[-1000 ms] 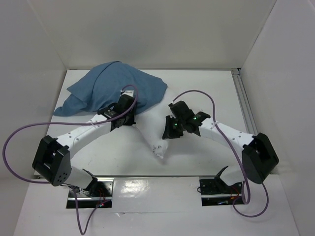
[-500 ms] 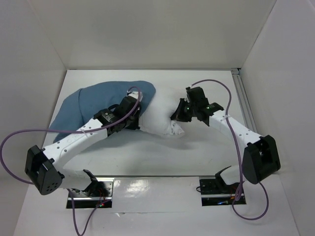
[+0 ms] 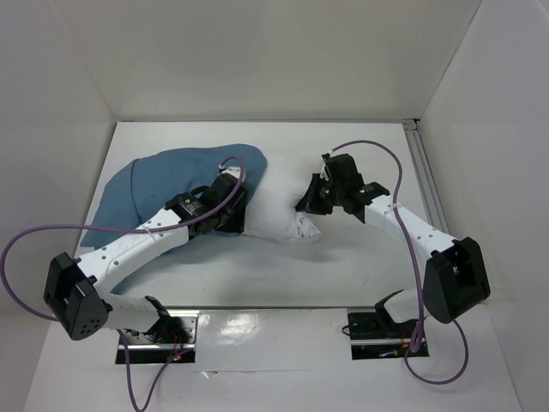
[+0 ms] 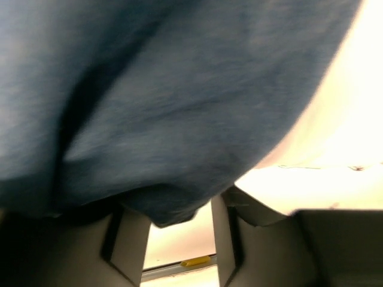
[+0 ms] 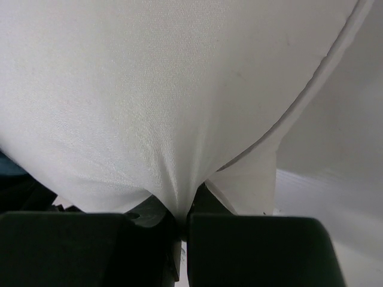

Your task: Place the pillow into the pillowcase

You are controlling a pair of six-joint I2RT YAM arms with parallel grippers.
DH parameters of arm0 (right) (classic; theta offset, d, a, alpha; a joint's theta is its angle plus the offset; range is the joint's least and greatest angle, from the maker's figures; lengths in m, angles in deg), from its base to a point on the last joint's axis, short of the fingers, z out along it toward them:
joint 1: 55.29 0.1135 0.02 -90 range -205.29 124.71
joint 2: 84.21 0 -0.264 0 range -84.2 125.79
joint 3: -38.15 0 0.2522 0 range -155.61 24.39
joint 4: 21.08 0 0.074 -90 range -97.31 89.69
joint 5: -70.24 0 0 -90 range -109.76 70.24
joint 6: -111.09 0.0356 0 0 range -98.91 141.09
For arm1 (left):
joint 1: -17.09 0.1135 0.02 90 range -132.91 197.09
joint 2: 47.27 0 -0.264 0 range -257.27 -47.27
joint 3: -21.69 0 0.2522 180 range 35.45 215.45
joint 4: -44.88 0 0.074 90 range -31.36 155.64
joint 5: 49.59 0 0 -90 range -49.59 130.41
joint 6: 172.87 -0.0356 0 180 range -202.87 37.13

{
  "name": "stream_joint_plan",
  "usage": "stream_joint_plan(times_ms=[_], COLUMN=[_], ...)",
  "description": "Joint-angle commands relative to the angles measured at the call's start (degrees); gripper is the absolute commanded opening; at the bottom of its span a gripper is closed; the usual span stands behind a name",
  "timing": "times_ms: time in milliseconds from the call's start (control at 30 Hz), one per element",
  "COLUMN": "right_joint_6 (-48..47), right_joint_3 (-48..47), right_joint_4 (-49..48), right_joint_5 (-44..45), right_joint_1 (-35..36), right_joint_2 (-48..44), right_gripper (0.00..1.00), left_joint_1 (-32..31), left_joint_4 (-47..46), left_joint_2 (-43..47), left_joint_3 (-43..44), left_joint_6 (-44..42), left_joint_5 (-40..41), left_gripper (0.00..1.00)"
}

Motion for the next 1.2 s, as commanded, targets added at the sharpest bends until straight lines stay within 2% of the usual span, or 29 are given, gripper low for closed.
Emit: stream_joint_plan(times_ms=[0, 33, 267, 367, 600, 667, 700, 767, 933, 967, 1067, 1167], right_joint_6=[0.35, 0.35, -0.18, -0.18, -0.71, -0.71, -0.71, -0.71, 0.61, 1.22, 1.84, 2.98], right_joint_3=[-1.72, -1.72, -2.25, -2.25, -2.77, -2.77, -2.77, -3.30, -4.88, -5.49, -6.29, -6.29], right_joint_4=[-4.78, -4.78, -4.78, -4.78, -4.78, -4.78, -4.78, -4.78, -7.14, -8.02, -8.56, -9.79], right_joint_5=[-0.01, -0.53, -0.53, -0.53, -1.06, -1.06, -1.06, -1.06, -2.20, -2.20, -2.20, -1.59], right_joint_1=[0.15, 0.15, 0.15, 0.15, 0.15, 0.15, 0.15, 0.15, 0.15, 0.93, 2.34, 2.35], right_joint_2=[-1.71, -1.70, -0.65, -0.03, 1.20, 1.82, 1.82, 1.82, 3.83, 4.36, 5.68, 6.21], right_gripper=[0.00, 0.00, 0.00, 0.00, 0.00, 0.00, 0.00, 0.00, 0.00, 0.00, 0.00, 0.00], left_joint_1=[0.36, 0.36, 0.36, 0.36, 0.36, 0.36, 0.36, 0.36, -3.67, -5.42, -8.59, -9.74], left_joint_4=[-1.13, -1.13, 1.77, 2.30, 3.53, 3.53, 3.53, 4.31, -1.82, -3.13, -7.53, -7.46], left_joint_2=[3.38, 4.00, 5.23, 6.55, 8.22, 8.22, 8.22, 8.22, 3.94, 2.09, -5.89, -10.83], left_joint_3=[-1.67, -1.67, -1.67, -1.67, -2.90, -3.43, -3.43, -2.55, 3.76, 5.78, 15.88, 26.69], left_joint_6=[2.42, 3.03, 4.88, 5.49, 6.64, 7.16, 7.16, 7.16, 4.97, 4.97, 4.44, 1.46], left_joint_5=[2.78, 3.56, 5.94, 5.33, 4.19, 4.97, 4.98, 4.37, -3.62, -8.51, -18.70, -24.19], left_gripper=[0.49, 0.42, 0.34, 0.27, 0.24, 0.14, 0.00, 0.00, 0.00, 0.00, 0.00, 0.00])
